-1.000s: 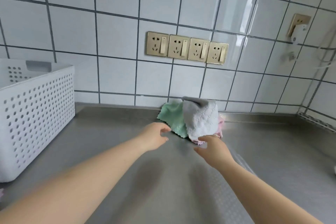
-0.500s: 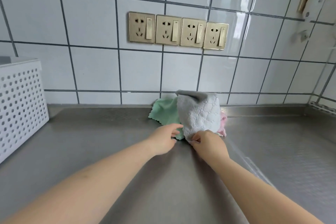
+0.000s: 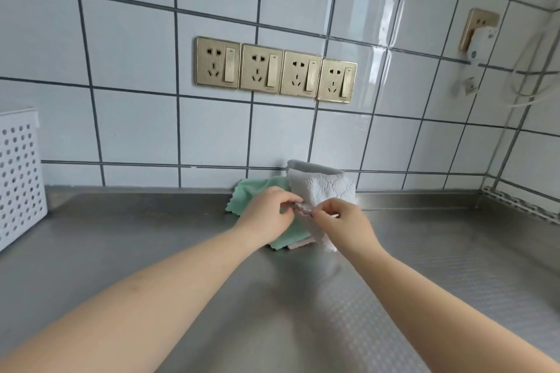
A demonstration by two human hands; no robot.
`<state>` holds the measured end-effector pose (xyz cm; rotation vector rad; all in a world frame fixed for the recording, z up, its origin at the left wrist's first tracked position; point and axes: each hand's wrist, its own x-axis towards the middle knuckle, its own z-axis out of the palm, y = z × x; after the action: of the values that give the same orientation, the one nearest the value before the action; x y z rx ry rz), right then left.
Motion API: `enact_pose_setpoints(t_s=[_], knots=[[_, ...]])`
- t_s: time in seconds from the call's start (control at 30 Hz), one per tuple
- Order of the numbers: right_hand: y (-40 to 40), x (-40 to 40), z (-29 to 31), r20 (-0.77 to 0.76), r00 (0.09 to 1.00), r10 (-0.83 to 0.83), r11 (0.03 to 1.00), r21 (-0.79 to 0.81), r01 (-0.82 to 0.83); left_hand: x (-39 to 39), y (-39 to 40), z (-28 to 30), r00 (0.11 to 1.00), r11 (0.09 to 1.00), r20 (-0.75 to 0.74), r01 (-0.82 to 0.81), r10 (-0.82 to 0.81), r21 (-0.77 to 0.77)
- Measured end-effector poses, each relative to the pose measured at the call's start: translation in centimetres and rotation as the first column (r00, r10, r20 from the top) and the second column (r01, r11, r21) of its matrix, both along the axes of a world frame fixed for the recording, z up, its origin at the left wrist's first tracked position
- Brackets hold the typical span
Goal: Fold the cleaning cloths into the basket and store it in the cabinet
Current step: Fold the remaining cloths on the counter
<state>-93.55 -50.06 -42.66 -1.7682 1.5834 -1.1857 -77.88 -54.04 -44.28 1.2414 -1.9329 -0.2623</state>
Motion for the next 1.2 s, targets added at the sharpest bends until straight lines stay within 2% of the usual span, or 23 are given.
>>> enact_pose_setpoints(t_s=[0.13,0.3,0.4,0.5,0.57,0.7,0.8,0.97,1.07,1.2], knots=[[-0.3,-1.0,1.7,-0.079,0.996,-0.036,0.997,-0.070,0.030,-0.2,0.0,1.0,0.996,0.994,0.050,0.077,-0.073,-0.080],[-0.5,-1.8,4.0,-0.174,0.979,-0.110,0.974,-0.213,0.072,-0.6,0.2,3.2,0.996,0.973,0.086,0.052,-0.034,-0.225],[-0.5,-2.4,6.1,-0.258,0.959,-0.122,0.965,-0.258,0.053,-1.1,0.5,5.7,0.999,0.977,0.051,0.026,-0.016,-0.213],[-0.5,-3.0,8.6,-0.421,0.891,-0.169,0.957,-0.287,0.046,-1.5,0.6,8.4,0.998,0.976,0.059,0.002,0.011,-0.220],[-0.9,-3.1,9.8,-0.505,0.844,-0.183,0.963,-0.264,0.052,-2.0,0.5,9.9,0.998,0.975,0.067,0.011,0.004,-0.223],[-1.0,-3.3,11.8,-0.531,0.834,-0.152,0.988,-0.096,0.119,-2.8,0.7,11.3,0.988,0.985,0.154,0.029,-0.002,-0.169],[-1.0,-3.3,12.1,-0.488,0.864,-0.126,0.992,-0.038,0.124,-3.4,1.3,10.9,0.989,0.986,0.146,0.044,-0.021,-0.162],[-1.2,-3.1,11.6,-0.312,0.944,-0.109,0.994,-0.017,0.110,-4.1,2.4,9.8,0.977,0.984,0.156,0.159,-0.145,-0.083],[-1.3,-3.2,11.5,-0.153,0.983,-0.098,0.995,-0.016,0.097,-4.5,2.8,9.5,0.980,0.981,0.075,0.190,-0.187,-0.031],[-0.9,-2.7,12.0,0.087,0.995,-0.047,0.998,0.037,0.044,-4.6,2.7,9.8,0.990,0.993,-0.068,0.118,-0.120,-0.025]])
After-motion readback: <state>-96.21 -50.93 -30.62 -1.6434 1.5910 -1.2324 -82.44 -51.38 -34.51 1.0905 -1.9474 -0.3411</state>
